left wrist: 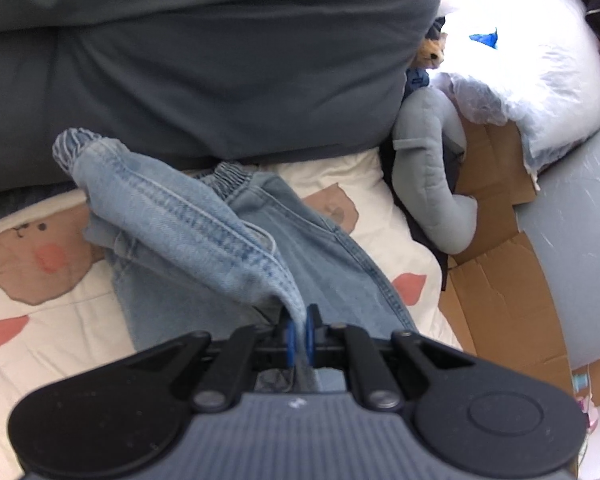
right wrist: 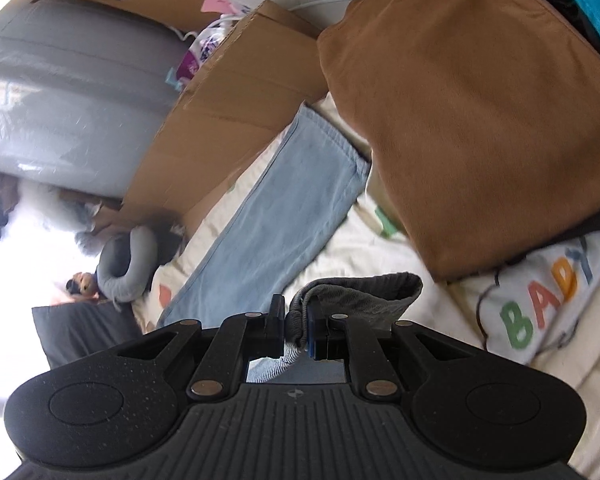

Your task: Fold clothes

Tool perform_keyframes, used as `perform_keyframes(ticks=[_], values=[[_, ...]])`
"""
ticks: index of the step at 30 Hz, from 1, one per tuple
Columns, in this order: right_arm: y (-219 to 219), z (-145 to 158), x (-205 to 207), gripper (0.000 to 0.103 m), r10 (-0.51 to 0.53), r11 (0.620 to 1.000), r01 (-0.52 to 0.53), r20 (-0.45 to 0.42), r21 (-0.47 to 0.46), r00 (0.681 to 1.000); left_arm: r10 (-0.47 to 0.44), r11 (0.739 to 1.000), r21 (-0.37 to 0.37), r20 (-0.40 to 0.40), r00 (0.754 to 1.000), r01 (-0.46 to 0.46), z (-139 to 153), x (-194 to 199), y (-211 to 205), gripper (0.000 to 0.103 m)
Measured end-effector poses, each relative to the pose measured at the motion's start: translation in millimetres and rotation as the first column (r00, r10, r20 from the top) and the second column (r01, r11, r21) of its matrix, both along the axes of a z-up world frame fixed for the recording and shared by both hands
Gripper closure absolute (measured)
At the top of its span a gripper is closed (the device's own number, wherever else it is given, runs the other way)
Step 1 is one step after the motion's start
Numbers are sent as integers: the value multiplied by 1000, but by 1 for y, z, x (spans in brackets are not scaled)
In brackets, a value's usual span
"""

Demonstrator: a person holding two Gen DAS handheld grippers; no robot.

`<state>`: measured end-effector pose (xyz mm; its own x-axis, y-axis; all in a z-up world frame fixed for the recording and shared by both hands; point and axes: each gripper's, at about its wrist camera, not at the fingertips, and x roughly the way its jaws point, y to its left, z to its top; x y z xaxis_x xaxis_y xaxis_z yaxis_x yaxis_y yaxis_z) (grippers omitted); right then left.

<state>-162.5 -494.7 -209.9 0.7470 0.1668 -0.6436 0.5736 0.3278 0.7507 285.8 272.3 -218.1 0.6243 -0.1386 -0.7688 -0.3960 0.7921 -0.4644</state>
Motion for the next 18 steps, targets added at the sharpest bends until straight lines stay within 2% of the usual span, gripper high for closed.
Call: perform_keyframes(ticks=[7, 18], values=[[-28, -22, 52, 94, -27, 999, 27, -23, -22, 999, -7, 1000, 30, -19, 1000, 7, -18, 32, -15, 97], [-67, -58, 139, 94, -110, 993, 104, -109, -54, 988, -19, 999, 28, -52, 998, 21, -53, 86, -38, 97]])
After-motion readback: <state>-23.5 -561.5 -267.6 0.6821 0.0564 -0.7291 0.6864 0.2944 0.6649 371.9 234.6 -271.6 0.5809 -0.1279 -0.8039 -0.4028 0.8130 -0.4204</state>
